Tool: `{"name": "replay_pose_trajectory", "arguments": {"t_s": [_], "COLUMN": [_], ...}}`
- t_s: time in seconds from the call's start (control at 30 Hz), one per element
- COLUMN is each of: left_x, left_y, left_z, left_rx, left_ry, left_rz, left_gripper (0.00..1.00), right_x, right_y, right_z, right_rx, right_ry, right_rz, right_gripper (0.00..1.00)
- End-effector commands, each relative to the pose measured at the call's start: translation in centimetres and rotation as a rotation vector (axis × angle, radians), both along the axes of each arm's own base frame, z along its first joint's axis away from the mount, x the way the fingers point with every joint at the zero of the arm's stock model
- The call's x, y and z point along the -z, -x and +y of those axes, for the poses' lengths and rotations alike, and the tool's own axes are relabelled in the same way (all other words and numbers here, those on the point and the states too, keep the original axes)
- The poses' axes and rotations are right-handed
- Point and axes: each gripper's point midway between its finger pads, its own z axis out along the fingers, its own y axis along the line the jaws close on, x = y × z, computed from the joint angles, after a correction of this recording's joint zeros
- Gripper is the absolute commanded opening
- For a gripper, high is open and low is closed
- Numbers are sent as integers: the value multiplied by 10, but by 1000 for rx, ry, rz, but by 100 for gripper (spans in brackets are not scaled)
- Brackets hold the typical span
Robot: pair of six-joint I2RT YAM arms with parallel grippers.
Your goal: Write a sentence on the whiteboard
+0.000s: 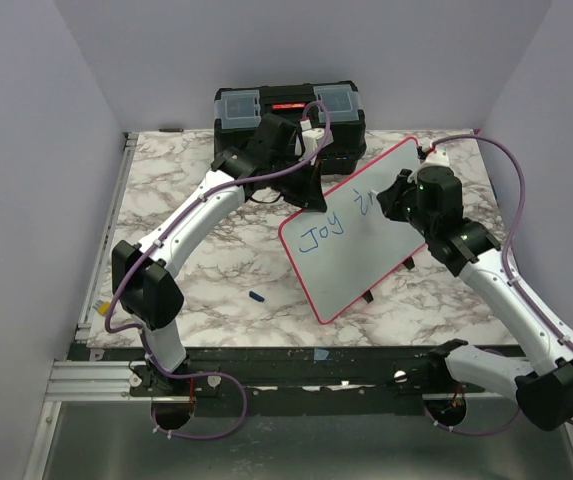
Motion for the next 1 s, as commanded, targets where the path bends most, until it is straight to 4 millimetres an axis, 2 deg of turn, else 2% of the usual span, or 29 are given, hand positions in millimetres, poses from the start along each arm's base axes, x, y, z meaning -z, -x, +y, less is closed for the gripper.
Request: {"name": "replay_pose_trajectory", "arguments": {"t_s": [0.0,0.47,0.97], "left_x": [-9,-8,-9], "left_y": [17,16,13], "left_z": [-3,-3,-6], "left_rx": [63,67,71], "left_ry": [13,6,9], "left_rz": [-24,-25,-22], "left_gripper": [0,0,0], "right_x": [-13,-7,15], "right_y": [-11,-16,-3], "right_z": [1,-10,-15], "right_rx": [15,81,77], "right_ry": [-6,28,34], "right_rz": [-35,-25,15], "right_gripper": [1,1,1]}}
